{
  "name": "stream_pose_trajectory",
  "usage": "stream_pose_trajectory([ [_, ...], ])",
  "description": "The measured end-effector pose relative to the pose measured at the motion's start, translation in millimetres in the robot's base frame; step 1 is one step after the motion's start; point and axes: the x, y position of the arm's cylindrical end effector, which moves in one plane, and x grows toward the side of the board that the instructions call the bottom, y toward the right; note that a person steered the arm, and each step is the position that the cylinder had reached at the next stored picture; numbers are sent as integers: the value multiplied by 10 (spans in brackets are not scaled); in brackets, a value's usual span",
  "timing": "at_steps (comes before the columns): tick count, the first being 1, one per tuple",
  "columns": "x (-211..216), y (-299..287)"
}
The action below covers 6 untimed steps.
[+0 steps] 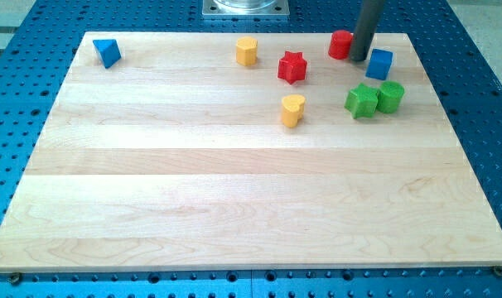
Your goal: Push the blue cube to the top of the green circle
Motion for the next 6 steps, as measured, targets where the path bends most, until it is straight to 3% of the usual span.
stream_pose_trajectory([
  [1,88,-28],
  [2,32,608],
  [4,510,1239],
  [5,896,988],
  [6,770,632],
])
